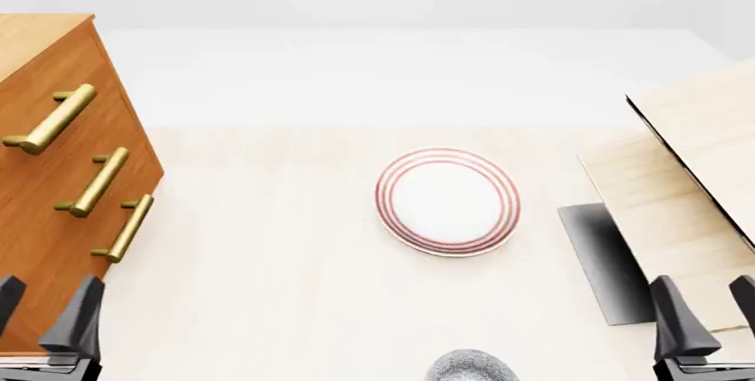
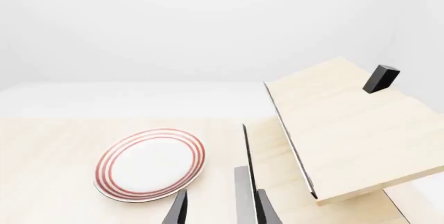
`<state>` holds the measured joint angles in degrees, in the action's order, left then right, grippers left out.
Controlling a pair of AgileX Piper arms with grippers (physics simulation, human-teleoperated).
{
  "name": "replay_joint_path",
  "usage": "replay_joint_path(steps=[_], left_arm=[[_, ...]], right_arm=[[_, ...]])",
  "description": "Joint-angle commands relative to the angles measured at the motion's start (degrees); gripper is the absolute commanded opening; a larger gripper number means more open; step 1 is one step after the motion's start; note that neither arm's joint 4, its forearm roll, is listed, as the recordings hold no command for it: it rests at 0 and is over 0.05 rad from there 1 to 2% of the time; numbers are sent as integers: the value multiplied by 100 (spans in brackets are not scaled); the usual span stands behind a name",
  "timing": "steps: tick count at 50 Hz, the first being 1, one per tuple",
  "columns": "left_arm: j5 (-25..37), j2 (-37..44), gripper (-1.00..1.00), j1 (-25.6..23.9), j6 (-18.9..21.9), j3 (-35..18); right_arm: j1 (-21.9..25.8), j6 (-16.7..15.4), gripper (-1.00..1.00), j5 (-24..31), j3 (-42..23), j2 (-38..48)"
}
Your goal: Open the top drawer of the cabinet and put the bowl in it.
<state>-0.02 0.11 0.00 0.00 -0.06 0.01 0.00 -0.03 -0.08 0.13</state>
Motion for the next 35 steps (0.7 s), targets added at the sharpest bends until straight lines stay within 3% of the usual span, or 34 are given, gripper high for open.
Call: replay_joint_path(steps=[1, 15, 18, 24, 33, 35], left_arm=[[-1, 18, 100, 4, 0, -10], [-6, 18, 100, 15, -9, -2], [-38, 60, 100, -190, 51, 1], [-139, -9, 100, 26, -109, -10], [244, 6, 100, 22, 557, -450], [403, 34, 100, -93, 1121, -583]], right_arm=[[3, -1, 100, -4, -17, 27], [8, 3, 100, -10, -15, 35], [5, 6, 100, -10, -15, 40], [7, 6, 100, -11, -15, 42], [7, 4, 100, -10, -15, 37], [6, 6, 100, -10, -15, 40]])
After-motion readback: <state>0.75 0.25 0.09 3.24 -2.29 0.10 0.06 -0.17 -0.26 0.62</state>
